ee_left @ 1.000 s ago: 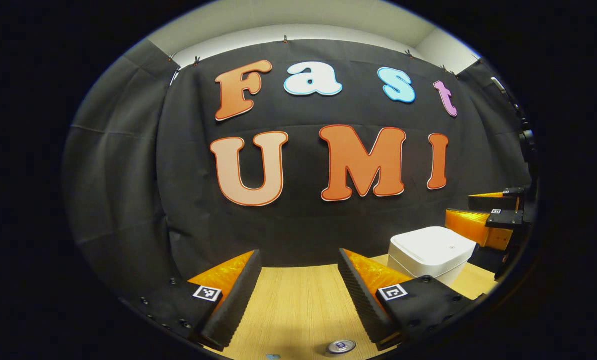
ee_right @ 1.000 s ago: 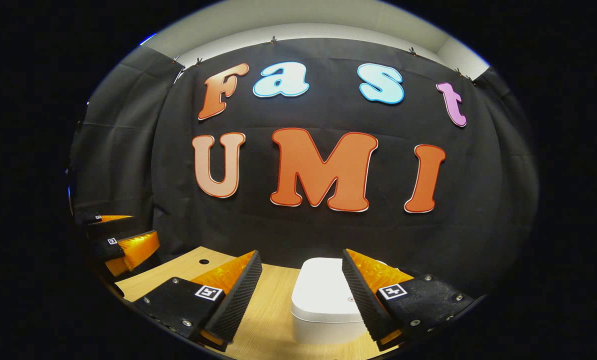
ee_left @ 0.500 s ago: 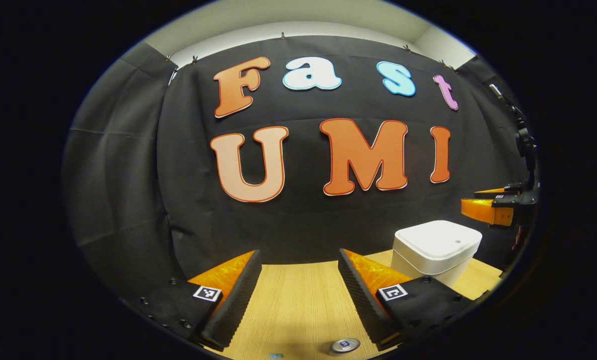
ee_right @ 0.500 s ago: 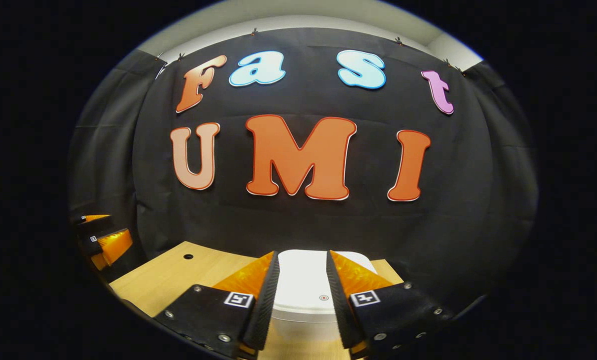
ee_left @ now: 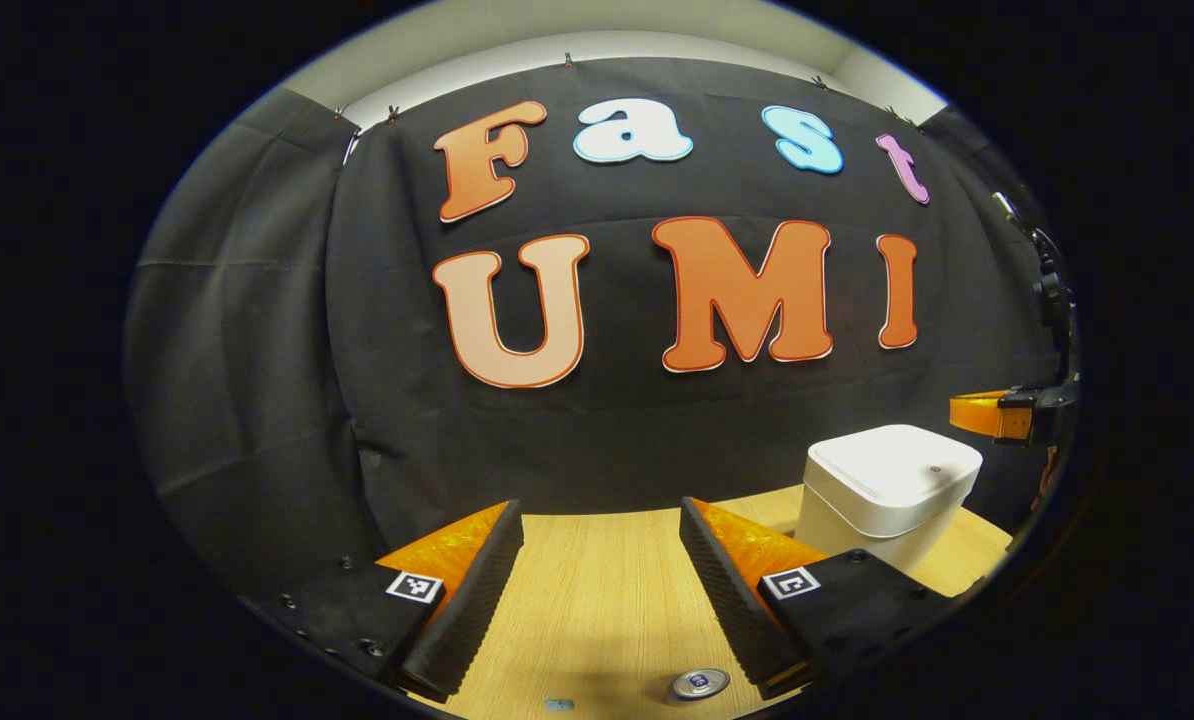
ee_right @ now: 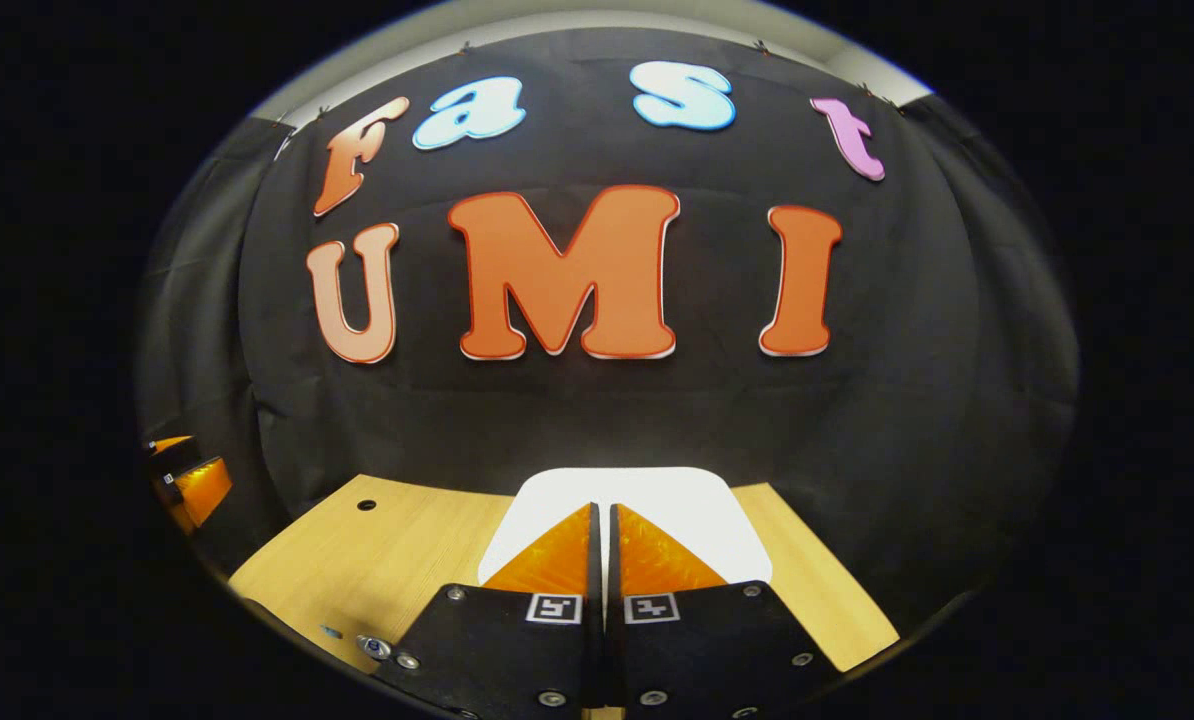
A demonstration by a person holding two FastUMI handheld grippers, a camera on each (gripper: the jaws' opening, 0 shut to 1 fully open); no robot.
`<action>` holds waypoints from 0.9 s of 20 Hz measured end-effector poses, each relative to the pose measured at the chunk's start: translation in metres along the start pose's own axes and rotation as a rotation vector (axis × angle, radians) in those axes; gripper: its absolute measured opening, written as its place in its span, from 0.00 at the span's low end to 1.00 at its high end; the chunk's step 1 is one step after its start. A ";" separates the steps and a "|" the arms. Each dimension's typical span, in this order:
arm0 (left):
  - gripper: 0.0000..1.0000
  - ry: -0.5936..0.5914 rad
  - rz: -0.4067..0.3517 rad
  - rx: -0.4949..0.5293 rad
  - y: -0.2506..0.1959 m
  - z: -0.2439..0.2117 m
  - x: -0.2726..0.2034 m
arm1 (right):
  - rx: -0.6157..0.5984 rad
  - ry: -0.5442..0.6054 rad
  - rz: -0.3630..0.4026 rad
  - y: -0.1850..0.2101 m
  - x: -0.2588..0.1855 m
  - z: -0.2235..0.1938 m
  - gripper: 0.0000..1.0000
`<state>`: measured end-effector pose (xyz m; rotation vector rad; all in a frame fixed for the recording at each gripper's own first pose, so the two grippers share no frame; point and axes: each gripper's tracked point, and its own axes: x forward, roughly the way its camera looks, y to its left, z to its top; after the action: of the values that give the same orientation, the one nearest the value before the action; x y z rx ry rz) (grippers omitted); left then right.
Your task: Press the lid of the desktop garbage bin to open it, pick up the crumpled paper on the desktop and throw it into the bin, then pick up the pop can on the desktop and drop it into the bin, and finally close the garbage bin lid.
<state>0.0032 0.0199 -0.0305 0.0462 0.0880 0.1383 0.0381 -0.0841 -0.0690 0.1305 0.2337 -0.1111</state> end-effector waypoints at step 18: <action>1.00 0.071 0.080 0.025 -0.015 -0.019 -0.008 | -0.182 0.182 0.020 -0.013 0.024 -0.047 0.01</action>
<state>-0.0039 0.0044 -0.0493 0.0702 0.1585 0.2184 0.0488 -0.0924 -0.1216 -0.0389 0.4224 -0.0571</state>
